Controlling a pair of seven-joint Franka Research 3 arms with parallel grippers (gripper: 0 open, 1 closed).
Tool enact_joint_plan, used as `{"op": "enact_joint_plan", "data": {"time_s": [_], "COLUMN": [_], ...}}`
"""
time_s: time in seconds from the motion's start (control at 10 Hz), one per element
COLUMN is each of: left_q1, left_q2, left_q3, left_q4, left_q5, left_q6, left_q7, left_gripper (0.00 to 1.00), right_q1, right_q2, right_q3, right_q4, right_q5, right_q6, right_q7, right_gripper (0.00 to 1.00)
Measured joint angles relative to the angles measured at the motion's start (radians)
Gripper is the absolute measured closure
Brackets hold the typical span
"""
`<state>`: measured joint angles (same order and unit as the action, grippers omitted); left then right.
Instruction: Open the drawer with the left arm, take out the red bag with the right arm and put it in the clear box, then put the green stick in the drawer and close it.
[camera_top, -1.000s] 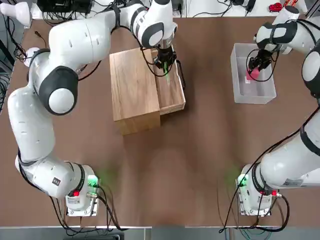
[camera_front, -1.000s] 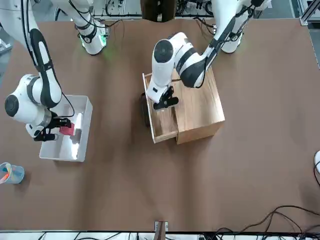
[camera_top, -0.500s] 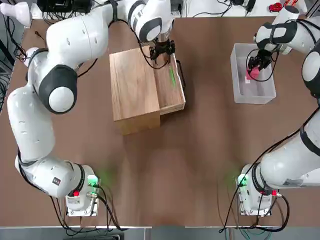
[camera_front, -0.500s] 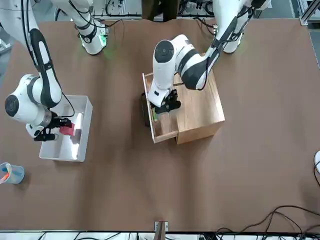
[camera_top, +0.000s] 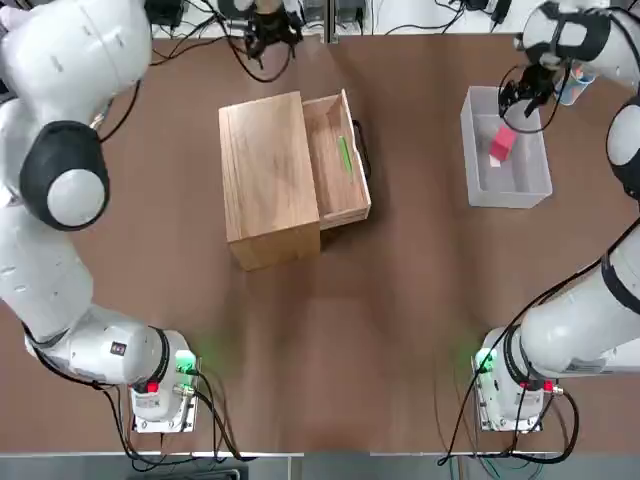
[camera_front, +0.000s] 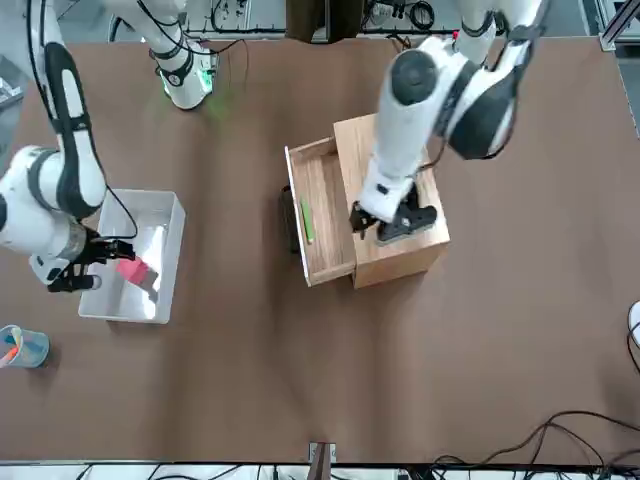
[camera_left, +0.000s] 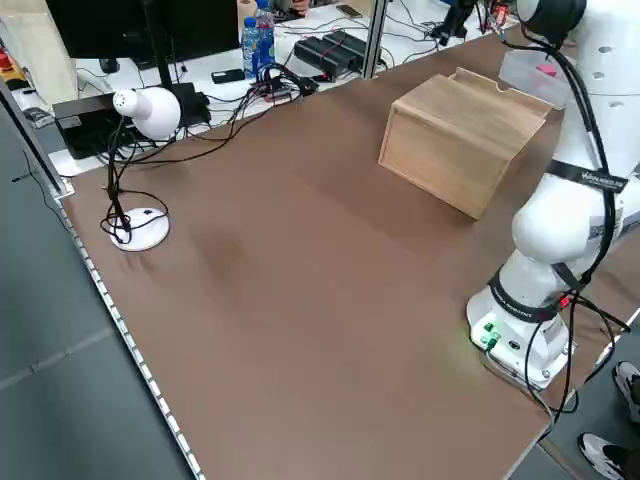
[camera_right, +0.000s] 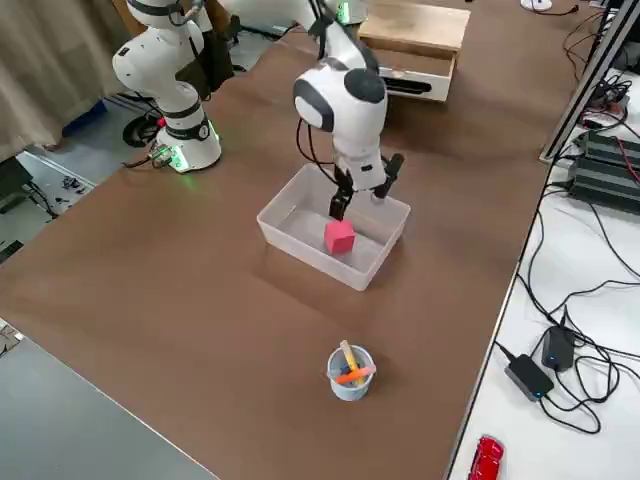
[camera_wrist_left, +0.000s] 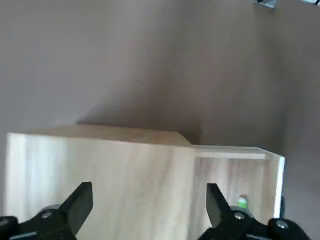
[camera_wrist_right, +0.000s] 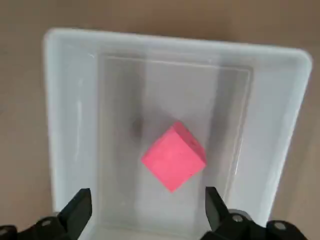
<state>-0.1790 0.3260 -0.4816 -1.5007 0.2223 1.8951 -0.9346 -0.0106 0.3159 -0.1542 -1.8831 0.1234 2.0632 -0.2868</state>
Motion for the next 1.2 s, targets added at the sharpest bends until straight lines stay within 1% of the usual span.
{"op": "enact_joint_plan", "data": {"time_s": [0.1, 0.2, 0.4, 0.5, 0.7, 0.8, 0.9, 1.0, 1.2], "left_q1": [0.025, 0.03, 0.034, 0.037, 0.04, 0.04, 0.041, 0.044, 0.092], "left_q2": [-0.045, -0.09, -0.167, -0.194, -0.228, -0.244, -0.256, -0.264, -0.287], "left_q3": [0.03, 0.086, 0.219, 0.275, 0.363, 0.405, 0.443, 0.471, 0.499], "left_q4": [-0.035, -0.067, -0.113, -0.123, -0.129, -0.13, -0.13, -0.13, -0.128], "left_q5": [-0.017, -0.047, -0.143, -0.168, -0.175, -0.176, -0.176, -0.176, -0.183], "left_q6": [-0.004, -0.01, -0.023, -0.043, -0.07, -0.086, -0.106, -0.116, -0.136], "left_q7": [0.074, 0.16, 0.361, 0.44, 0.569, 0.641, 0.702, 0.755, 0.881], "left_gripper": [0.0, 0.0, 0.0, 0.0, 0.0, 0.0, 0.0, 0.0, 0.0], "right_q1": [0.016, 0.052, 0.19, 0.272, 0.44, 0.514, 0.582, 0.645, 0.76], "right_q2": [-0.005, -0.009, -0.01, -0.009, -0.008, -0.007, -0.004, -0.001, 0.008], "right_q3": [0.002, 0.005, 0.014, 0.02, 0.024, 0.025, 0.025, 0.025, 0.025], "right_q4": [0.058, 0.09, 0.097, 0.097, 0.095, 0.092, 0.081, 0.052, -0.034], "right_q5": [0.003, 0.007, 0.017, 0.043, 0.111, 0.128, 0.133, 0.135, 0.137], "right_q6": [-0.068, -0.11, -0.122, -0.122, -0.116, -0.093, -0.043, 0.034, 0.218], "right_q7": [0.046, 0.144, 0.428, 0.574, 0.871, 1.009, 1.131, 1.235, 1.424], "right_gripper": [0.0, 0.0, 0.04, 0.13, 0.47, 0.61, 0.79, 0.91, 0.93]}}
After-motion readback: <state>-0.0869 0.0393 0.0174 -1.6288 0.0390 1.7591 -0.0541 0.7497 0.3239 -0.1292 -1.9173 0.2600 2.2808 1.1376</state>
